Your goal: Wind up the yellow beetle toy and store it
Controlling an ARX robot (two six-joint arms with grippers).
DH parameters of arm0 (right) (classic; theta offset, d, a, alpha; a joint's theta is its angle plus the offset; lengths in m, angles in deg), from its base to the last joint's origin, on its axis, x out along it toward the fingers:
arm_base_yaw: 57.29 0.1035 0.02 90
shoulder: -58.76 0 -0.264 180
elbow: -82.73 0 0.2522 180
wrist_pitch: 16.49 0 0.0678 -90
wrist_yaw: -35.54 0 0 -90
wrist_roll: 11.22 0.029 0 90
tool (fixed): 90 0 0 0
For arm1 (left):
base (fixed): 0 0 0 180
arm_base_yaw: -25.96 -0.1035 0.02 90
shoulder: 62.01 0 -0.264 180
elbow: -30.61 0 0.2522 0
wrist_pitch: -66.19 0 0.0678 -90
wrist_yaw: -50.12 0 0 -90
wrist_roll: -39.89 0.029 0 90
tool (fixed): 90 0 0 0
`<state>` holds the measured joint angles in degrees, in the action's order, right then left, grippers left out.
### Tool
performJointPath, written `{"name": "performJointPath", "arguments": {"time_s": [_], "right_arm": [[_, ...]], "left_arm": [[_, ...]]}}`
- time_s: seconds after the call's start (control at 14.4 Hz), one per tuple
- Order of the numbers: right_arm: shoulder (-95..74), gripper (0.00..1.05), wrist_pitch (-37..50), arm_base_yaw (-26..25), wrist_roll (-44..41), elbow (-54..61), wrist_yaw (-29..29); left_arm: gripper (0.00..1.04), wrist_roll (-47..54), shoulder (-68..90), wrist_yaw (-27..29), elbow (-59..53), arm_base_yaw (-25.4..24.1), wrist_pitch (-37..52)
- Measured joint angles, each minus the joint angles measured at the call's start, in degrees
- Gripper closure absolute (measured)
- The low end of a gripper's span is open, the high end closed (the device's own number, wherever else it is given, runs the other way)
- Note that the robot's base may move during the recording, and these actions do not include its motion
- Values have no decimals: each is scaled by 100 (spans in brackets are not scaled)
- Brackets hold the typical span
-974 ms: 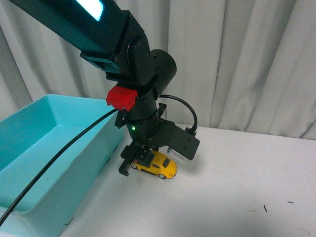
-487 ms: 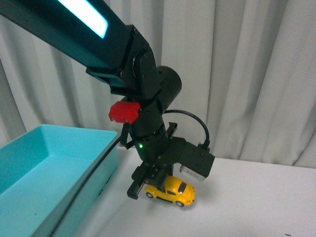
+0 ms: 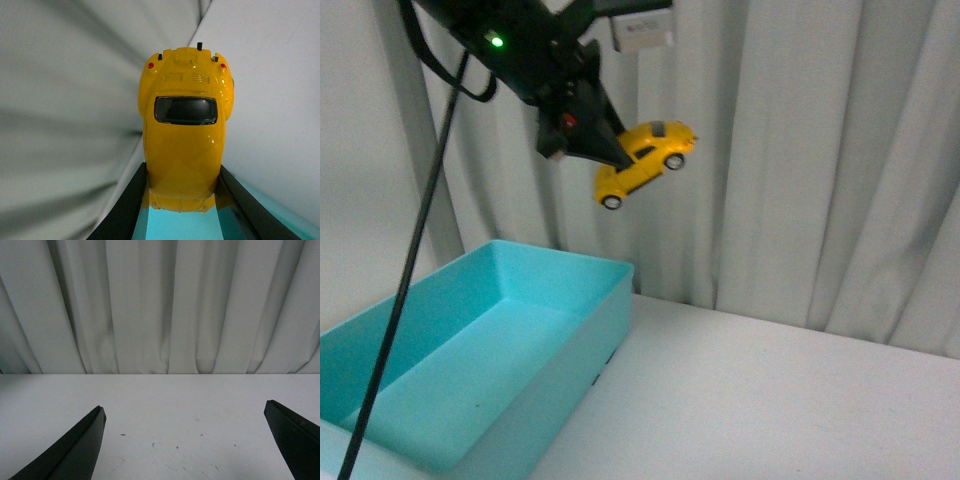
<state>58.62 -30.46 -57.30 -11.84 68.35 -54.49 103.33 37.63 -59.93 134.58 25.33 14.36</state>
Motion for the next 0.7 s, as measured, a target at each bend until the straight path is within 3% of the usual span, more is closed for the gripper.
{"name": "performJointPath", "arguments": {"time_s": [0.14, 0.28, 0.7], "right_arm": [[0, 7, 0, 0, 0, 0, 0], [0, 7, -2, 0, -2, 0, 2], [0, 7, 0, 0, 0, 0, 0]], "left_arm": [[73, -629, -404, 570, -227, -907, -474], [73, -1222, -396, 1036, -435, -1423, -634], [73, -3366, 363, 1937, -636, -1495, -549]]}}
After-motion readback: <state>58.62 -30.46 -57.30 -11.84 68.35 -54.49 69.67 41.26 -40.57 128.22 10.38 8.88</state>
